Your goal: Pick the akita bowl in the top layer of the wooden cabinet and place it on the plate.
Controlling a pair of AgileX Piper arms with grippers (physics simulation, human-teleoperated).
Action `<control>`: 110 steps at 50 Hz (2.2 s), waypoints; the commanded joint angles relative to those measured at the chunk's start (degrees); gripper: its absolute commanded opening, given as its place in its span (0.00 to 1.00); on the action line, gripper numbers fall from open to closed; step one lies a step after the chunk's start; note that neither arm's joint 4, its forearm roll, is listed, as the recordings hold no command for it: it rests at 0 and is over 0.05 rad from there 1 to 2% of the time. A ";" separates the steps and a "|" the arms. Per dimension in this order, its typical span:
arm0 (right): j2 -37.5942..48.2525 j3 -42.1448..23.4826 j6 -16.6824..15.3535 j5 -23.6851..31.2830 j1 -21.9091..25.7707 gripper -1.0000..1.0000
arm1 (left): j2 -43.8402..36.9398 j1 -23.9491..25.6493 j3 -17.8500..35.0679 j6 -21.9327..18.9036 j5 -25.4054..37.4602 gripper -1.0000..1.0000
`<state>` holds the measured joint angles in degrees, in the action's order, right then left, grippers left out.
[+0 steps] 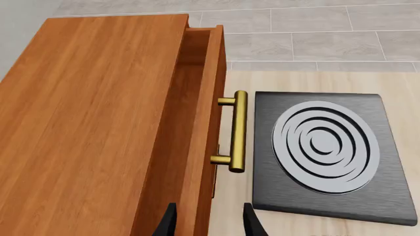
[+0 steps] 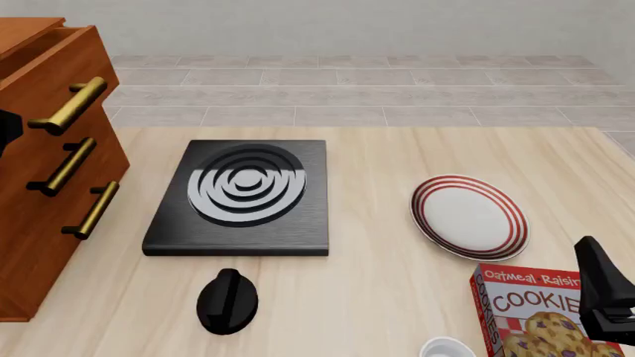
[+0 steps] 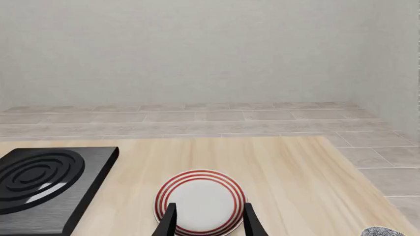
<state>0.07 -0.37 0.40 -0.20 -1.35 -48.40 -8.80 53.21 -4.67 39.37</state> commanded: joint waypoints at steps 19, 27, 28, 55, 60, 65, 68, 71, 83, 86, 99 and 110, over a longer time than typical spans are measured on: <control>0.01 -0.08 0.28 -0.08 -0.33 1.00 | -3.52 2.98 -2.18 -1.98 0.26 1.00; 0.02 -0.08 0.41 -0.08 -0.39 1.00 | -4.38 3.47 -1.78 -2.05 0.45 1.00; 0.02 -0.08 0.44 -0.09 -0.39 1.00 | -4.47 3.48 -1.73 -2.10 0.51 1.00; -0.04 -0.17 0.61 0.06 -0.57 1.00 | -5.75 5.26 -2.06 -1.11 1.18 1.00; -0.04 -0.18 0.62 0.06 -0.65 1.00 | -6.02 5.65 -1.53 -0.93 1.42 1.00; -0.04 -0.19 0.66 0.05 -0.64 1.00 | -6.15 5.98 -1.39 -0.50 1.62 1.00; -0.04 -0.20 0.66 0.01 -0.63 1.00 | -6.30 6.27 -1.60 -0.23 1.54 1.00; -0.04 -0.18 0.64 0.00 -0.66 1.00 | -6.51 6.74 -1.44 0.16 1.67 1.00; -0.03 -0.18 0.61 0.01 -0.72 1.00 | -7.51 8.72 -0.33 2.06 2.09 1.00; -0.04 -0.20 0.63 0.01 -0.68 1.00 | -7.65 9.19 -0.09 2.57 2.16 1.00; -0.03 -0.25 0.66 0.02 -0.75 1.00 | -8.38 10.31 -0.43 4.67 2.20 1.00; -0.03 -0.23 0.67 -0.02 -0.81 1.00 | -8.98 11.22 -0.68 5.97 2.15 1.00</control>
<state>0.03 -0.60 1.06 -0.20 -2.13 -52.94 -0.18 56.24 1.40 41.07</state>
